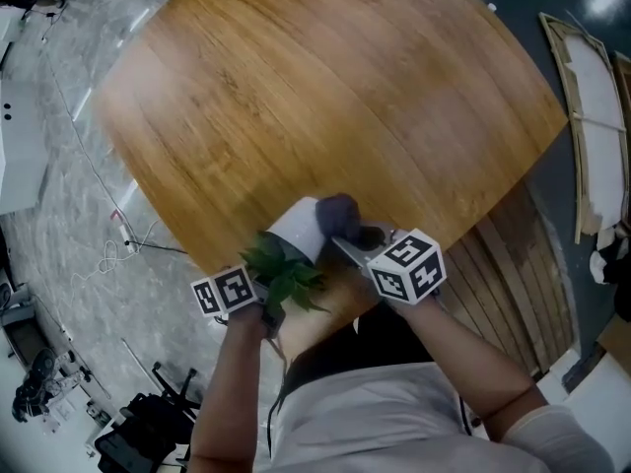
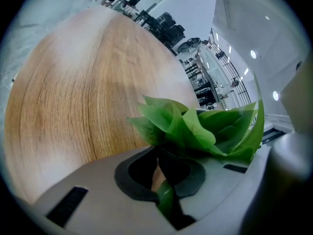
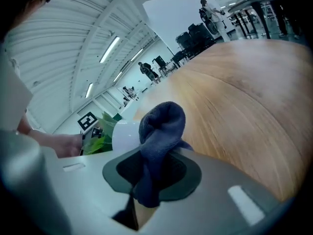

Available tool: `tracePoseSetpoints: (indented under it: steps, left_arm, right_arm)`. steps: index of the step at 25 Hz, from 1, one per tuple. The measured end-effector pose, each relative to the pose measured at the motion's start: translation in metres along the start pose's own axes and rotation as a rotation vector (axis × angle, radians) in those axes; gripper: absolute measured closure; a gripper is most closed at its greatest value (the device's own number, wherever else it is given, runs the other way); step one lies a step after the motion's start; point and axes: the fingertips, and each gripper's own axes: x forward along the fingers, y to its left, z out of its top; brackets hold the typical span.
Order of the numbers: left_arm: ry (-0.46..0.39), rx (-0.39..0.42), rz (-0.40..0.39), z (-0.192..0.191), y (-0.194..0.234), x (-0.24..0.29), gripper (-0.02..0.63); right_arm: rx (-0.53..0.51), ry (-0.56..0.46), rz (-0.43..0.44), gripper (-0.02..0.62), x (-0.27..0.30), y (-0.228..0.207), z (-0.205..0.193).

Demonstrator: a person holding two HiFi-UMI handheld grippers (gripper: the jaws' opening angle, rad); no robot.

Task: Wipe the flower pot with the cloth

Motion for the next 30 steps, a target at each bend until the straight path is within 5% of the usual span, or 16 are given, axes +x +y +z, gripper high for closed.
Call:
tracePoseSetpoints:
  steps: [7,10,16,20,24,30]
  left_arm:
    - [0.012,0.280,0.117,0.023,-0.009,-0.012,0.592]
    - [0.025,0.313,0.122,0.024,-0.014,-0.012,0.592]
    - [0.027,0.291,0.094,0.020,-0.014,-0.013,0.594]
    - [0.024,0.273,0.102,0.023,-0.011,-0.013,0.594]
    - [0.031,0.120,0.045,0.015,-0.004,-0.009,0.592]
    - [-0.001,-0.023,-0.018,0.010,0.001,-0.004,0.594]
  right_arm:
    - [-0.083,0.006,0.180,0.531,-0.008,0.075,0.039]
    - [-0.082,-0.003,0.165,0.531,-0.004,0.066,0.047]
    - [0.008,0.000,-0.020,0.531,0.005,-0.020,0.036]
    - [-0.037,0.010,0.057,0.531,0.000,0.022,0.042]
    - [-0.090,0.030,0.176,0.531,-0.002,0.079,0.039]
    - [-0.070,0.031,0.003,0.531,0.006,0.005,0.017]
